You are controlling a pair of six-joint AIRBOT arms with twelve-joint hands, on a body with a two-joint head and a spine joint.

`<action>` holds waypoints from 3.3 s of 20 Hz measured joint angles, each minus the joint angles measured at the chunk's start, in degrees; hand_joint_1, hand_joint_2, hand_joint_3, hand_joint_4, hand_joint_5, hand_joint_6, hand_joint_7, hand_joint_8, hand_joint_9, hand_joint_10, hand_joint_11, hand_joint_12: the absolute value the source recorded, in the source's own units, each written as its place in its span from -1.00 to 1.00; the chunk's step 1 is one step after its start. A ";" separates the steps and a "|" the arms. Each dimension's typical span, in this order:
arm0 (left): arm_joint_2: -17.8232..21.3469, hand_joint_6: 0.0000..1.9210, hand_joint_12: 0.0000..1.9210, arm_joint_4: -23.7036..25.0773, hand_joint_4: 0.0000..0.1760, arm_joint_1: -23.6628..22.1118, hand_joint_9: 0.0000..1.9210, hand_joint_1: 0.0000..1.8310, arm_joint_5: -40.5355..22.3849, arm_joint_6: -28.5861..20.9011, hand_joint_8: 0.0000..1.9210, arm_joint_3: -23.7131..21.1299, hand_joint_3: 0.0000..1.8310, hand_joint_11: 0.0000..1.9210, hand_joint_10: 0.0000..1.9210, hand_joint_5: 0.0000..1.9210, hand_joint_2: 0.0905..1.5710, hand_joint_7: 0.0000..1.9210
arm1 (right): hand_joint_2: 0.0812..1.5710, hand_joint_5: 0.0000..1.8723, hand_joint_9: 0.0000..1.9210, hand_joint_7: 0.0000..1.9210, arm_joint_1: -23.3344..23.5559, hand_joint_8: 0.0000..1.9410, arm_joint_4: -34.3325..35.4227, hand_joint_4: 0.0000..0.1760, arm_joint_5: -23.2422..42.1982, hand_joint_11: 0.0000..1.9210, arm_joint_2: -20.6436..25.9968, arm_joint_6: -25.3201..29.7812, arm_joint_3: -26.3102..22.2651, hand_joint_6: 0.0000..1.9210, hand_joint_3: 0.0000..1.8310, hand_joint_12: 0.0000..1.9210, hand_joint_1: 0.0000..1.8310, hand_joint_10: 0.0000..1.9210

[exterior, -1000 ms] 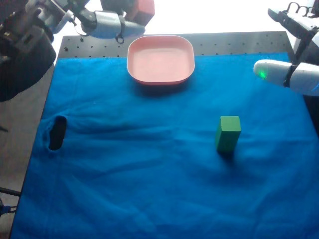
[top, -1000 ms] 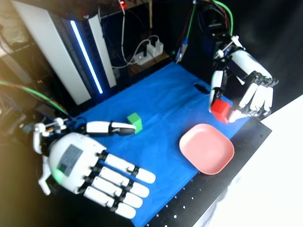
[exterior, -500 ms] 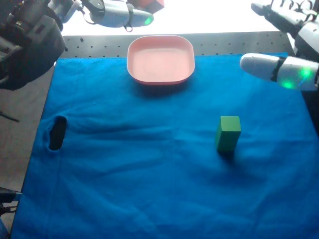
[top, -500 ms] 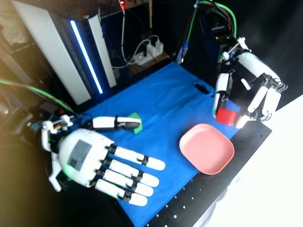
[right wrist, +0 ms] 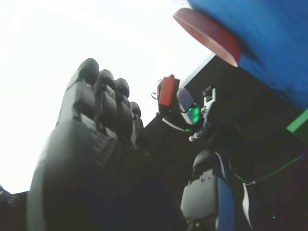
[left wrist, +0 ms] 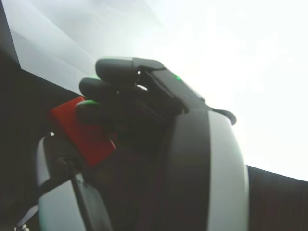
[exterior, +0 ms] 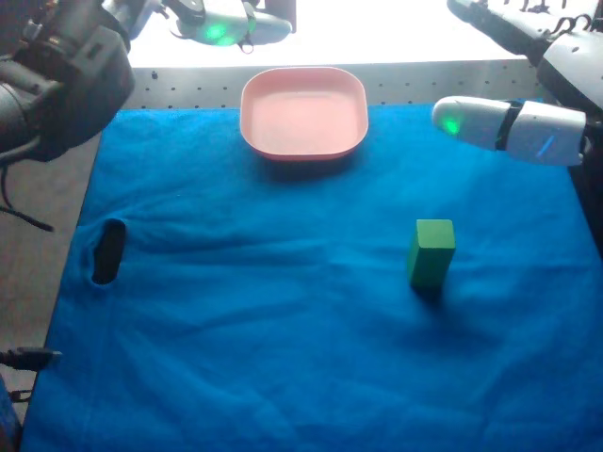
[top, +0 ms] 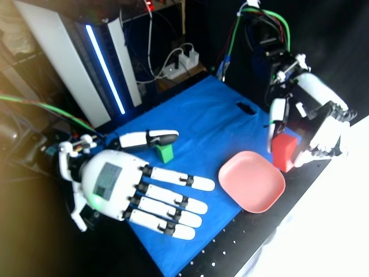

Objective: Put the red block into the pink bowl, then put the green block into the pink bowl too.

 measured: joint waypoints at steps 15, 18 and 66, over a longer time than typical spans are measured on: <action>-4.48 -0.50 -0.06 0.20 -1.00 3.13 0.29 0.53 9.90 -4.02 -0.84 7.58 -1.00 0.03 -0.22 0.22 0.21 0.48 | 0.14 -0.90 -0.86 -0.79 0.00 -1.00 -0.07 0.78 -0.15 -1.00 -0.44 0.39 0.02 -1.00 -1.00 -0.83 -0.77 -1.00; -4.48 -0.85 0.38 1.33 -1.00 3.13 0.29 0.43 9.86 -5.01 -0.38 7.58 -1.00 0.03 -0.21 0.38 0.22 0.37 | 0.14 -0.90 -0.87 -0.81 0.00 -1.00 -0.07 0.73 -0.17 -1.00 -0.55 0.46 0.11 -1.00 -1.00 -0.79 -0.78 -1.00; 15.96 -1.00 0.38 -6.38 -1.00 11.10 0.06 0.03 -5.57 6.36 -1.00 -16.79 -1.00 -0.48 -0.75 -0.26 0.02 0.12 | -0.10 -0.14 -0.09 -0.02 -9.27 -0.99 1.55 -1.00 -1.68 -0.35 -0.09 0.76 -9.16 -0.99 -1.00 0.53 0.04 -0.32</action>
